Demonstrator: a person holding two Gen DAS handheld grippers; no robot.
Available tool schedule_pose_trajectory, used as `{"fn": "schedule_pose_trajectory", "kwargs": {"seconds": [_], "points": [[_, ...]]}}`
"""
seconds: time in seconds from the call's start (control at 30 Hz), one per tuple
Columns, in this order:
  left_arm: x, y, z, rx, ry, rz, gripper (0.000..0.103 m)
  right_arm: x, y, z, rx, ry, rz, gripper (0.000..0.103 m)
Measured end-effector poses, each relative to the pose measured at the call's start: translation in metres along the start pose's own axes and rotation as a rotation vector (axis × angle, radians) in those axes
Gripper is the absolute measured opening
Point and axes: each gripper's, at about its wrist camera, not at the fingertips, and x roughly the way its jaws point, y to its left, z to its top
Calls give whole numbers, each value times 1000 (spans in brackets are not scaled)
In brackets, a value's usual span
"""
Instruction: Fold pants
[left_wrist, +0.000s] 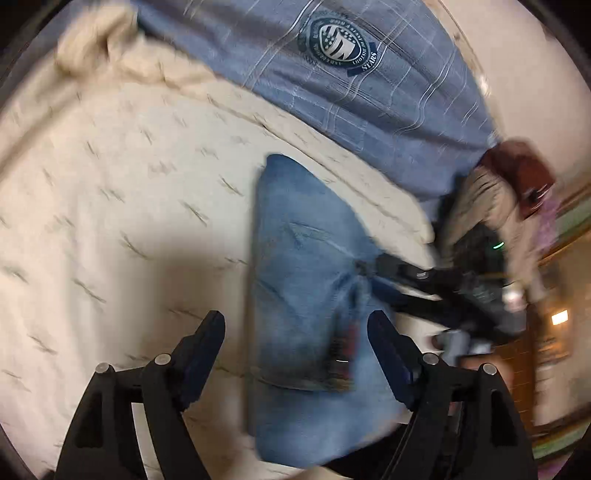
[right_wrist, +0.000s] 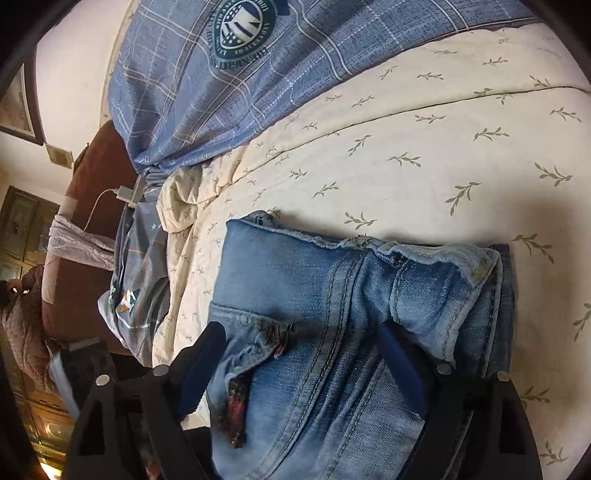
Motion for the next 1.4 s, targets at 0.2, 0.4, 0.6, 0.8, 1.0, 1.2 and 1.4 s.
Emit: {"fn": "schedule_pose_trajectory", "kwargs": {"seconds": [0.2, 0.4, 0.6, 0.8, 1.0, 1.2, 1.4], "points": [[41, 10, 19, -44, 76, -1, 81, 0, -1, 1, 5, 4, 14, 88], [56, -22, 4, 178, 10, 274, 40, 0, -3, 1, 0, 4, 31, 88], [43, -23, 0, 167, -12, 270, 55, -5, 13, -1, -28, 10, -38, 88], [46, -13, -3, 151, -19, 219, 71, -42, 25, 10, 42, -82, 186, 88], [51, -20, -10, 193, -38, 244, 74, 30, 2, 30, 160, 60, 208, 87], [16, -30, -21, 219, -75, 219, 75, -13, 26, 11, 91, -4, 203, 87], [-3, -73, -42, 401, -183, 332, 76, -84, -32, -30, 169, -149, 42, 88]]}}
